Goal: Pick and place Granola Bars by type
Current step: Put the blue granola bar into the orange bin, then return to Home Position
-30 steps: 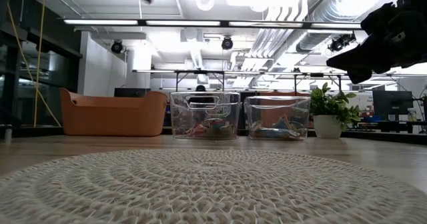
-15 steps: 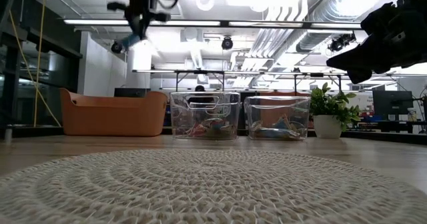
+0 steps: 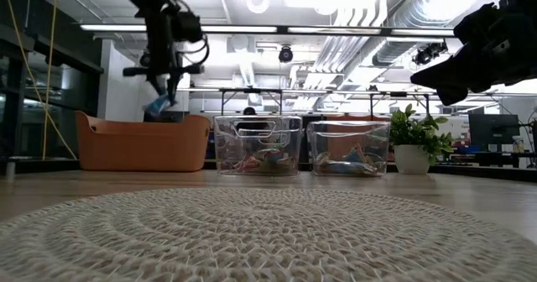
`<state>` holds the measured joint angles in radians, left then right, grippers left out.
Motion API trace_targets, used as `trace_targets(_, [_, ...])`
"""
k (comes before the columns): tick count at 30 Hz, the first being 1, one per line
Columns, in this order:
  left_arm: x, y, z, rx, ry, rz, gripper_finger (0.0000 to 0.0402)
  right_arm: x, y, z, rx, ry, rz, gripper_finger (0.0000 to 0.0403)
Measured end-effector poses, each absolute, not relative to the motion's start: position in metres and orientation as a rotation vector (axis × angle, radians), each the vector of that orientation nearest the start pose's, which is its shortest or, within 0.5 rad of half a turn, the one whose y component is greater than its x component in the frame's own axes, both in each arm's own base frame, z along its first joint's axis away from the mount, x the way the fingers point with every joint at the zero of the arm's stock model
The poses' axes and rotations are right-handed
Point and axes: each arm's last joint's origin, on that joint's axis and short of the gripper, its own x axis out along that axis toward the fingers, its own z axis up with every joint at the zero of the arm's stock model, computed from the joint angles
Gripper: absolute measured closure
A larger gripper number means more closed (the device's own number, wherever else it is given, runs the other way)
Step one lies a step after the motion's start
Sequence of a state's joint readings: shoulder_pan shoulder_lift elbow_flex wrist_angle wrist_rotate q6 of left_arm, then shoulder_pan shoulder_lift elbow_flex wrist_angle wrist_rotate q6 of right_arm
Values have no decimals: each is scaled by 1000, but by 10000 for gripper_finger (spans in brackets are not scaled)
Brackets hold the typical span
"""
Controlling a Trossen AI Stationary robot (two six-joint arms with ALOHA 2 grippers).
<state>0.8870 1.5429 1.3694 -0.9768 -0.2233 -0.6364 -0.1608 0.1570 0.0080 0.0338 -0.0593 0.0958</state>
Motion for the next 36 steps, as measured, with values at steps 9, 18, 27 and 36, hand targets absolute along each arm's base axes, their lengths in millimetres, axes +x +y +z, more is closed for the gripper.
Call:
trace_targets(9, [169, 246, 250, -1079, 707, 1259, 357, 105, -15, 157, 108, 110, -107, 402])
trace_targets(18, [153, 250, 227, -1158, 678, 1274, 356, 105, -15, 157, 108, 109, -107, 402])
trace_targets(27, [154, 251, 227, -1097, 697, 1215, 283, 105, -15, 157, 108, 110, -107, 402])
trace_targets(36, [159, 251, 233, -1032, 703, 1023, 210, 105, -15, 157, 108, 109, -107, 402])
